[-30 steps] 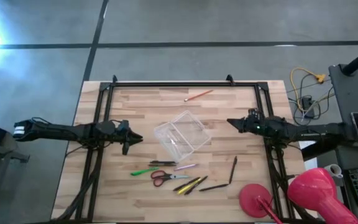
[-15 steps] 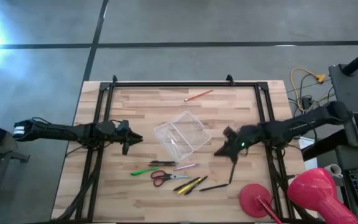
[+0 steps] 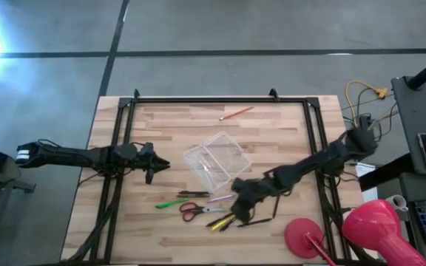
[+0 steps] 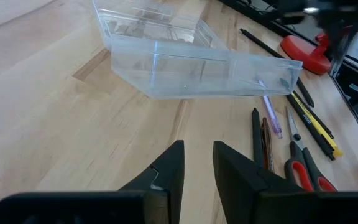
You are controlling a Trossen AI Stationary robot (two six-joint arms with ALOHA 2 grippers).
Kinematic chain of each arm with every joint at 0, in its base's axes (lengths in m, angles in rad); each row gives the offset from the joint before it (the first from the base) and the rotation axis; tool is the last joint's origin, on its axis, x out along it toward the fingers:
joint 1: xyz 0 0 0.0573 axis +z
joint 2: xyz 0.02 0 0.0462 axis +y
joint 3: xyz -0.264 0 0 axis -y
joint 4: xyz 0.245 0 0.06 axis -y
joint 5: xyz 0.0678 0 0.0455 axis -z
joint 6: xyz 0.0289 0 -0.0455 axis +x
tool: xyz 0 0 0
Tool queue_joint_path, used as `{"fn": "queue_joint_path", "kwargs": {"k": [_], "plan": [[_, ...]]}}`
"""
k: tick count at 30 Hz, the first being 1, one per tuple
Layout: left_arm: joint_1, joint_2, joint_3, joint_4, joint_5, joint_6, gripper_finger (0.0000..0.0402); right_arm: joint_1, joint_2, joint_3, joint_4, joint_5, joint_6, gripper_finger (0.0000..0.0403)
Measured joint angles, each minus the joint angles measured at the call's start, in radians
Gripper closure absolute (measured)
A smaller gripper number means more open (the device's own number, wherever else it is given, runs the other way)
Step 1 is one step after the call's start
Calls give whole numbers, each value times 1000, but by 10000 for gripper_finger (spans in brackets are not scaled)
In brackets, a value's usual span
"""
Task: Pick & place school supplies into a supply box
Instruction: Put the scissors into the transparent case
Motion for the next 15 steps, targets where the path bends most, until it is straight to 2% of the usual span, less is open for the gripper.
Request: {"fn": "queue_joint_path", "kwargs": {"k": [4,9,15], "plan": [[0,0,0,0,0,0,332,-7,111,201,-100,-4,-74,368],[0,0,0,0,0,0,332,-10,229,423,-312,41,-174,302],[0,0,0,0,0,0,332,-10,392,650,-365,62,-344,244]]}}
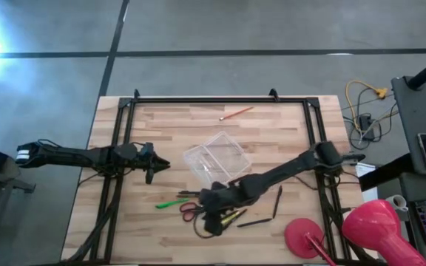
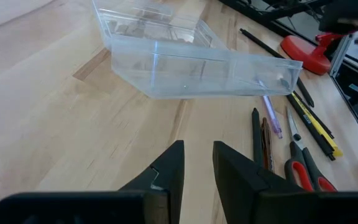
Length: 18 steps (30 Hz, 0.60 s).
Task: Pick & place school supplies into a supply box
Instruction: Put the scissors into the transparent case
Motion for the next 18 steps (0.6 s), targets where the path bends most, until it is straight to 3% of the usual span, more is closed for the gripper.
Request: {"fn": "queue_joint_path", "kwargs": {"k": [7,14,18], "plan": [[0,0,0,0,0,0,332,-3,183,266,-132,0,-39,232],[0,0,0,0,0,0,332,-3,348,527,-207,3,-320,254],[0,0,0,0,0,0,332,-2,418,647,-305,112,-425,269]]}}
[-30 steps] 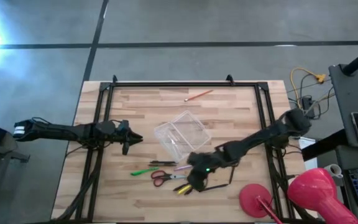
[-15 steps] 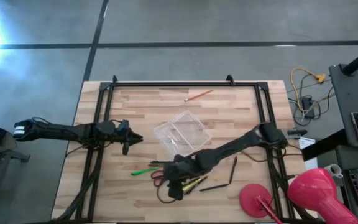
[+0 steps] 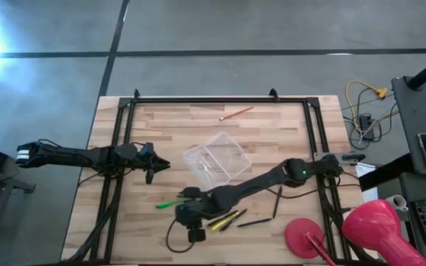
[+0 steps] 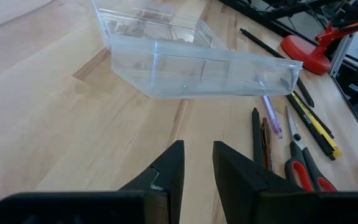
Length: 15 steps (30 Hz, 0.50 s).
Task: Pick & place school supplies into a supply box
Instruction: Put the scissors into the transparent case
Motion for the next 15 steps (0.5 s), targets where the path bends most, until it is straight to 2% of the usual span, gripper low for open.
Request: {"fn": "queue_joint_path", "kwargs": {"k": [3,15], "plan": [[0,0,0,0,0,0,332,-3,42,46,-18,64,-30,273],[0,0,0,0,0,0,332,-5,61,5,-30,66,-54,257]]}}
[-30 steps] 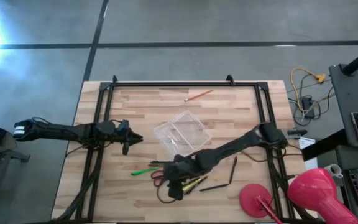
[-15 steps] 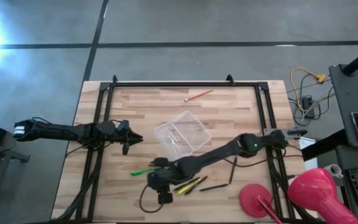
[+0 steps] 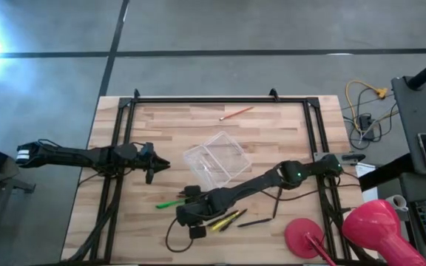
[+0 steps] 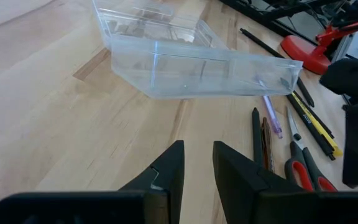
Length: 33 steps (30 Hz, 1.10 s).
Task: Pick & place school supplies into a supply box
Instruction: Put the scissors into the transparent case
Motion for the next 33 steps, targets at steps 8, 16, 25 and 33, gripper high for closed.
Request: {"fn": "queue_joint_path", "kwargs": {"k": [8,16,25,33], "plan": [[0,0,0,0,0,0,332,-6,0,-95,49,0,0,255],[0,0,0,0,0,0,332,-20,-5,-154,63,-1,20,252],[0,0,0,0,0,0,332,-25,-11,-216,84,-27,109,284],[0,0,0,0,0,0,332,-10,-10,-209,64,-19,115,326]]}}
